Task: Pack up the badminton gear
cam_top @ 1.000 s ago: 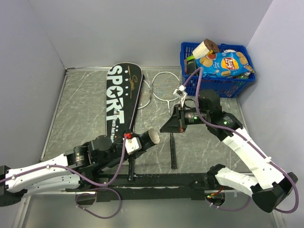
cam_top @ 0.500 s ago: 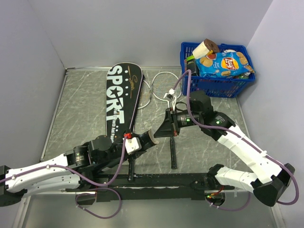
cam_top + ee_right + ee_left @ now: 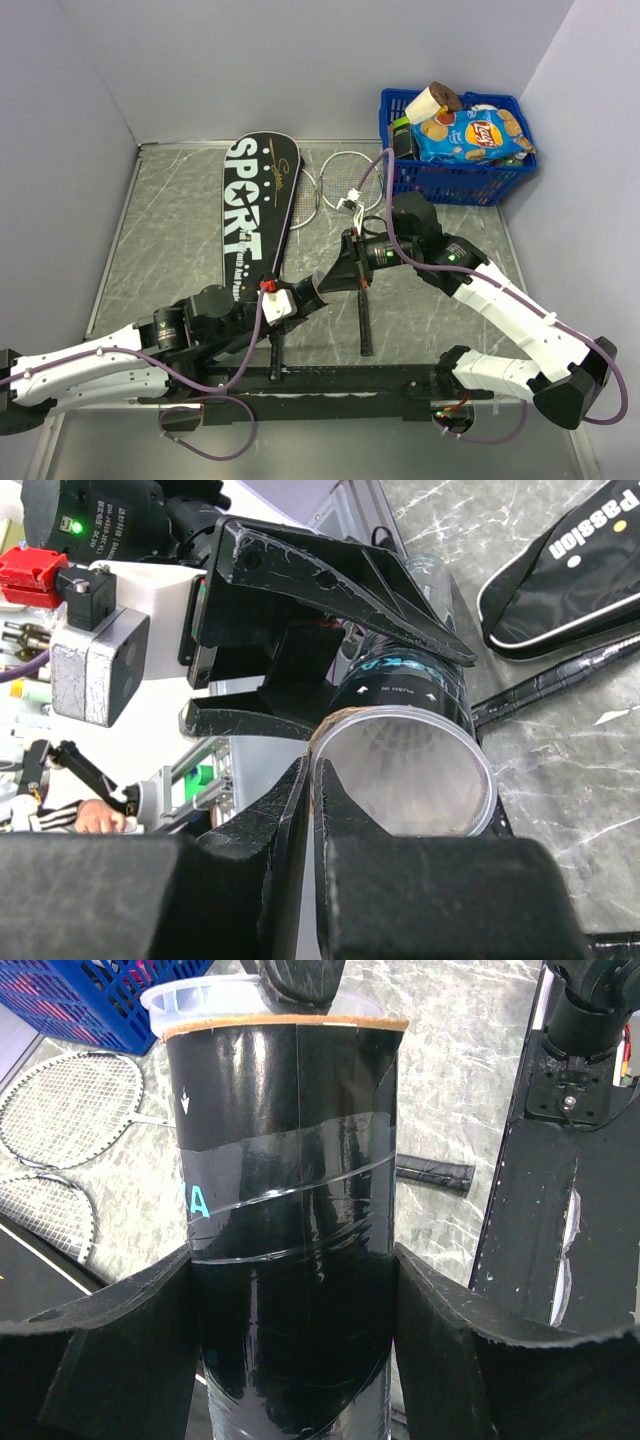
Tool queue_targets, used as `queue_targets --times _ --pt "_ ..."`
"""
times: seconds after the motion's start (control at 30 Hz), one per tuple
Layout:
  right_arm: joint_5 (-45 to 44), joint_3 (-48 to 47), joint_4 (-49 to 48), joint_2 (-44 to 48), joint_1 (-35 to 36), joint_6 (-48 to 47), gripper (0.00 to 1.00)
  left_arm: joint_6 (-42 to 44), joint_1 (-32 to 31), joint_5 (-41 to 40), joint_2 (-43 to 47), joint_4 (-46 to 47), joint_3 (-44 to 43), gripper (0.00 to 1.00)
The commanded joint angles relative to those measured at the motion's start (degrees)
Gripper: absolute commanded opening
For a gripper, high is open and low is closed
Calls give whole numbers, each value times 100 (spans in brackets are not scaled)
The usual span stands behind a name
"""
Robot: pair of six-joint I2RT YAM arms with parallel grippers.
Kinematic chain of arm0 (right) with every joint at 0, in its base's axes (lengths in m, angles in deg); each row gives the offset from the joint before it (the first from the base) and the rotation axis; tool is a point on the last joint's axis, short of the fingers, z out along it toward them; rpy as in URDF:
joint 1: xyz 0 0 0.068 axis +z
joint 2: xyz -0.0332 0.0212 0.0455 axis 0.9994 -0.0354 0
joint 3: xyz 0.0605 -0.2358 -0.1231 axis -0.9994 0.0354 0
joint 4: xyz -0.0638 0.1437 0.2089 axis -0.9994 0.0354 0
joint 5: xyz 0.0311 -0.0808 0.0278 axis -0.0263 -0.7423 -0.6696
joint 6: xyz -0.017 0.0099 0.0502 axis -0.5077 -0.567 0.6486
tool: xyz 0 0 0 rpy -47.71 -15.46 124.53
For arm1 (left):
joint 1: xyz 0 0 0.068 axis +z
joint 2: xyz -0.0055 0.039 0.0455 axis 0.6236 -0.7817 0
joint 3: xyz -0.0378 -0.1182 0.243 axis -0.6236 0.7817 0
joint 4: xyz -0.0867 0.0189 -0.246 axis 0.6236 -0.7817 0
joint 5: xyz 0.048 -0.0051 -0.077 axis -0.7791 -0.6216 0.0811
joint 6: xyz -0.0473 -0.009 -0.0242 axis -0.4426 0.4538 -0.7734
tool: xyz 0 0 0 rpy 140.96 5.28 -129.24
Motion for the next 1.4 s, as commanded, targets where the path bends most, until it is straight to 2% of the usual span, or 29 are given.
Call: queue_targets --times 0.0,0.7,1.1,1.37 --pt "162 -217 -250 91 87 25 11 -77 -16 87 51 275 -294 1" --pt "276 -129 -109 214 271 25 12 -77 -16 61 16 266 -303 1" --pt "417 100 -513 241 324 315 31 -77 -16 69 25 258 -312 1" --pt "584 416 -1198 162 403 737 34 -68 -16 96 34 266 -303 1"
